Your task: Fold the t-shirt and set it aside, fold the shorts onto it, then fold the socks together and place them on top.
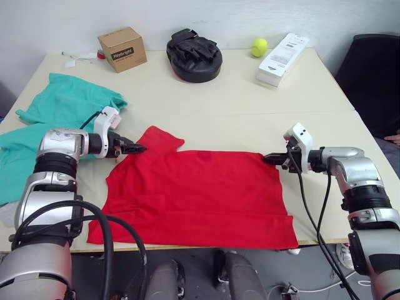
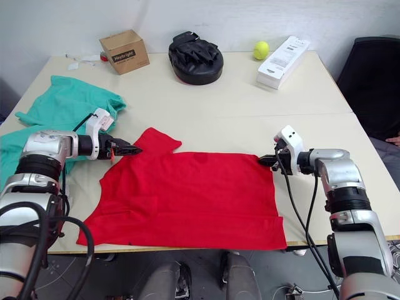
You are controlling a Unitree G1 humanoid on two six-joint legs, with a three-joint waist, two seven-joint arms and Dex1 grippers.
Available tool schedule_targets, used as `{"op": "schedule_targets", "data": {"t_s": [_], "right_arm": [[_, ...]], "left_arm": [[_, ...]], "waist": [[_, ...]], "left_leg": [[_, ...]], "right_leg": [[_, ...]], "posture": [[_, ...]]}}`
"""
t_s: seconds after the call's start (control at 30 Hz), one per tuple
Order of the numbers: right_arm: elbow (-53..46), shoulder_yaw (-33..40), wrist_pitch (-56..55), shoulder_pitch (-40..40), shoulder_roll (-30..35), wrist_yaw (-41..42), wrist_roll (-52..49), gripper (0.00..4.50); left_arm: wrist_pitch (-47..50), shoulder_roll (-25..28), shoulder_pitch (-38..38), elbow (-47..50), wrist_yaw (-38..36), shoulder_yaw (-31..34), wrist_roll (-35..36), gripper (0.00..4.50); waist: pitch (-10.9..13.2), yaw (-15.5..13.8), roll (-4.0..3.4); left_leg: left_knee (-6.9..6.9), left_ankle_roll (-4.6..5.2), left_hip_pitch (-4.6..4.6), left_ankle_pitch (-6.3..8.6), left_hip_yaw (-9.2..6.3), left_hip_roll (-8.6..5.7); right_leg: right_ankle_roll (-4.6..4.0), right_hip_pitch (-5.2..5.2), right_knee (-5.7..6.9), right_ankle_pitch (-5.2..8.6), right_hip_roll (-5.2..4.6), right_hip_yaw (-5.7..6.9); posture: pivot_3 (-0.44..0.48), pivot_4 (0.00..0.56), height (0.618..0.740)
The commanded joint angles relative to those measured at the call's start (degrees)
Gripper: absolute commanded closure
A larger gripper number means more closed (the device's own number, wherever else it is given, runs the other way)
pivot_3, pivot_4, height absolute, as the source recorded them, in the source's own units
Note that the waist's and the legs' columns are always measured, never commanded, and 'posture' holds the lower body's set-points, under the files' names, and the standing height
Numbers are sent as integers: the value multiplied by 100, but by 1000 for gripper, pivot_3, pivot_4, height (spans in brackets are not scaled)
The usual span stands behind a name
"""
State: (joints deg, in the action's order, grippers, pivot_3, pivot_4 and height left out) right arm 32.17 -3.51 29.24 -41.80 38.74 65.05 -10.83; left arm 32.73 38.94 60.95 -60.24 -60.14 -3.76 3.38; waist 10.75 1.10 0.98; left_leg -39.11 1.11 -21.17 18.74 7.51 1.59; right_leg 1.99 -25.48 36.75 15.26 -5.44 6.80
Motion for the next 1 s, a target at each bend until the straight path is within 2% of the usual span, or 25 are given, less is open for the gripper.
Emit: {"op": "schedule_targets", "data": {"t_s": [0.03,0.2,0.3,0.37,0.53,0.6,0.67,0.8,0.87,1.0], "right_arm": [[-94,48,77,88,21,-6,-26,4500],[-219,91,-40,169,25,-21,-58,4500],[-455,215,-267,242,24,30,-195,4500],[-588,310,-389,259,26,57,-294,4500],[-1121,498,-1587,556,260,387,-336,4500],[-1545,650,-2114,914,393,640,-469,4500],[-1835,753,-2839,1264,450,694,-435,4500],[-2036,761,-3966,1806,538,703,-204,4500],[-2068,794,-4612,2053,574,714,-121,4500],[-1803,727,-6247,2347,670,674,184,4500]], "left_arm": [[68,-60,2,-217,-165,-43,-93,1837],[-95,20,-40,-112,-358,145,38,3463],[-367,152,-239,318,-761,347,295,4484],[-491,209,-337,531,-859,486,409,4484],[-1888,471,-1158,1891,-1176,430,331,4484],[-2743,664,-1641,2397,-1004,387,107,4484],[-3710,765,-2029,2652,-522,477,-111,4484],[-4363,847,-2598,3118,-54,665,-114,4484],[-5069,904,-2993,3380,327,781,-256,4484],[-7335,1033,-3581,3490,1905,1006,-1230,4484]], "waist": [[0,6,0],[0,20,0],[1,40,2],[4,45,6],[5,53,7],[5,48,7],[5,44,7],[5,36,8],[5,35,7],[6,38,7]], "left_leg": [[0,0,-1,0,0,0],[0,0,-4,0,-1,0],[0,0,-7,0,-2,2],[1,-1,-10,0,-2,3],[3,-3,-12,1,-1,4],[7,-8,-11,4,-1,5],[12,-9,-8,5,0,6],[3,-2,-6,6,3,4],[4,-1,0,7,2,5],[14,-1,5,9,2,5]], "right_leg": [[0,0,1,0,0,0],[0,0,1,0,0,3],[0,-2,0,0,1,4],[0,-5,-1,0,2,5],[0,-9,-2,0,3,1],[-1,-9,-5,1,4,2],[-1,-7,-15,1,5,2],[1,-4,-32,0,-1,-1],[1,-2,-29,0,-2,-3],[0,-3,-36,0,-4,-5]], "posture": [[0,150,740],[0,150,740],[0,150,740],[0,150,740],[0,150,740],[0,150,740],[0,150,740],[0,150,740],[0,150,740],[0,150,740]]}}
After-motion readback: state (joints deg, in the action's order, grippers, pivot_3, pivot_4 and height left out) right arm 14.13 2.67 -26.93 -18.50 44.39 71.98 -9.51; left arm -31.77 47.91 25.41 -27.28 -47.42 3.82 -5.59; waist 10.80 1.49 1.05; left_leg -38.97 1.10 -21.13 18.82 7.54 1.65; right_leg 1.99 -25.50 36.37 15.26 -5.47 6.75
